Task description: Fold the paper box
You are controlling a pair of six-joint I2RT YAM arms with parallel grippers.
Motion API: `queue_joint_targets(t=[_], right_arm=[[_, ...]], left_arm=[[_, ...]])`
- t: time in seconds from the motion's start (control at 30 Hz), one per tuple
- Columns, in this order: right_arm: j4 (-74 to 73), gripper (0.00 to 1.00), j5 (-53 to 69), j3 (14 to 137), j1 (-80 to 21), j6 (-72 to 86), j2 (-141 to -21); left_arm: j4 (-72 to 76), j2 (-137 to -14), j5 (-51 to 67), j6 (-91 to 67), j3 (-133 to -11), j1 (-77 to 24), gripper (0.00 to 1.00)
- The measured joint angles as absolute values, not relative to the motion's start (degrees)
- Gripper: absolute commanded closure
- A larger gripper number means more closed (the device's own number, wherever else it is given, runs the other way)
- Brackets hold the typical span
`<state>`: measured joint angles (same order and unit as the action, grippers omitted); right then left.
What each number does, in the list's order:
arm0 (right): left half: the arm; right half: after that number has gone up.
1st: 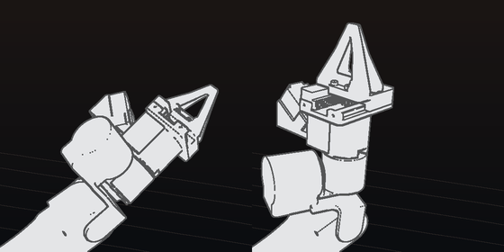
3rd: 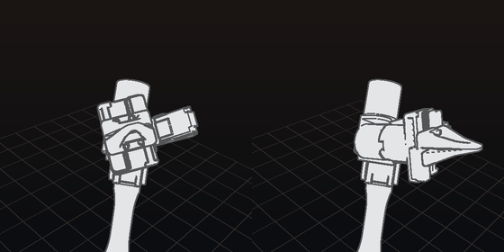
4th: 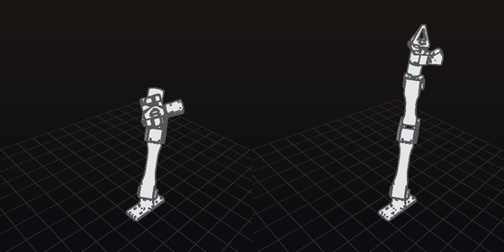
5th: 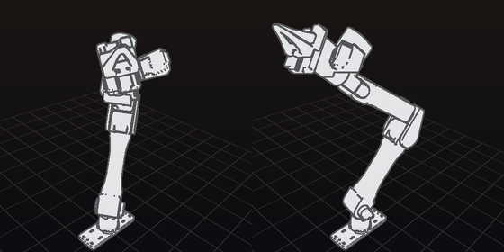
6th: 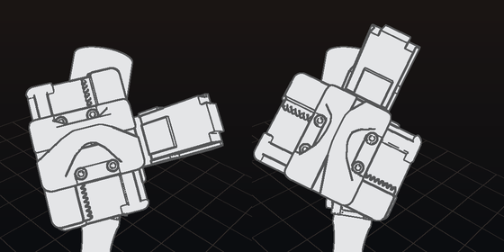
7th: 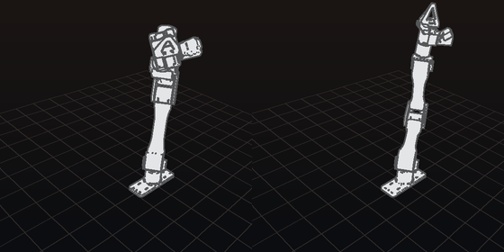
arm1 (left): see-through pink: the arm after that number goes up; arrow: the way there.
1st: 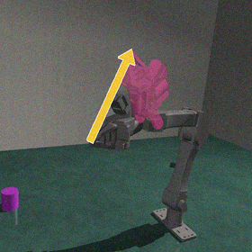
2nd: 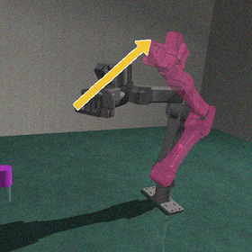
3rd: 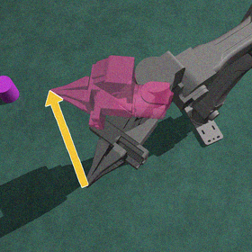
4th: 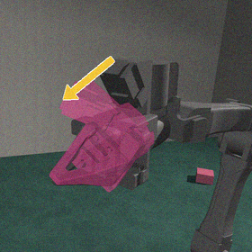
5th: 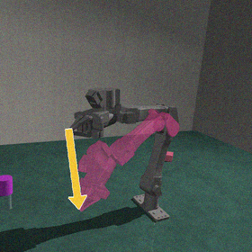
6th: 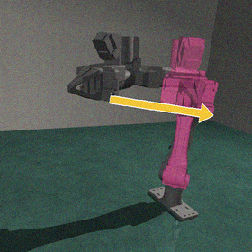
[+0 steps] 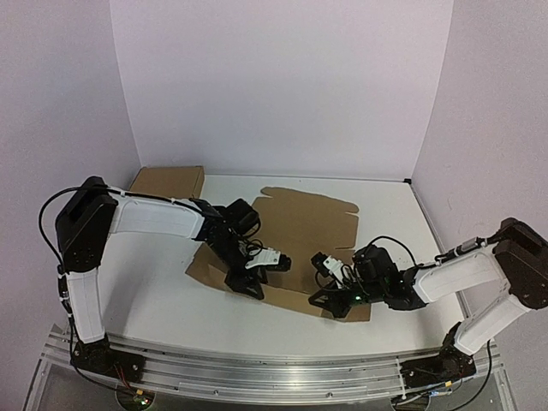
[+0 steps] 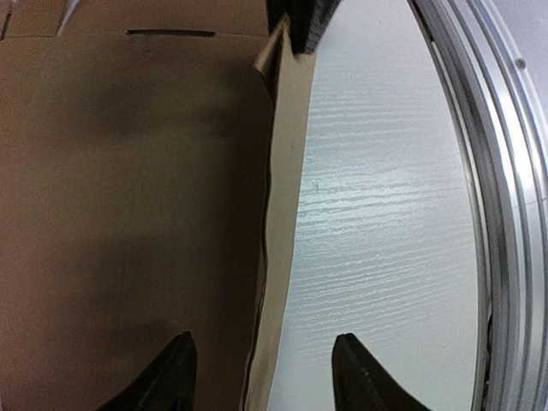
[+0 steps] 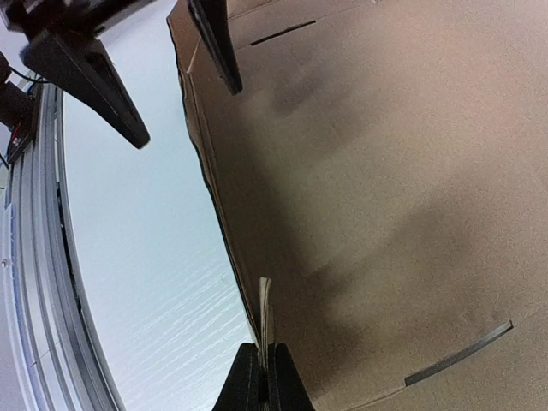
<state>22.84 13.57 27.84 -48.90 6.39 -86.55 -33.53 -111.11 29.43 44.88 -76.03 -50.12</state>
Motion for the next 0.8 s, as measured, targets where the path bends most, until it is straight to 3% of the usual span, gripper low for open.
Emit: queue_joint_targets(t=[0.1,0.23,0.37,0.47,0.63,0.8], right_arm=[[22.08,1.00,13.97,27.86,-48.90,6.54,-86.33],[21.34,1.00,14.56,27.86,-48.90,7.32,-85.61],[21.27,1.00,15.04,27.72,-48.90,7.91,-84.74],[21.01,1.00,15.49,27.57,-48.88,7.93,-84.20],[19.40,1.00,16.90,27.57,-48.88,7.14,-84.07],[18.11,1.00,18.16,27.61,-48.88,6.02,-84.07]], left_arm=[[-32.72,-107.06,30.85,42.07,-75.60,-48.16,0.28],[-30.18,-94.92,32.45,39.83,-73.24,-43.15,0.53],[-30.97,-81.74,33.62,41.63,-63.73,-41.25,0.68],[-31.56,-78.81,32.20,43.71,-54.76,-42.07,0.69],[-31.06,-86.54,26.37,43.72,-48.94,-41.51,0.68],[-26.74,-89.89,21.65,42.65,-49.27,-40.80,0.57]])
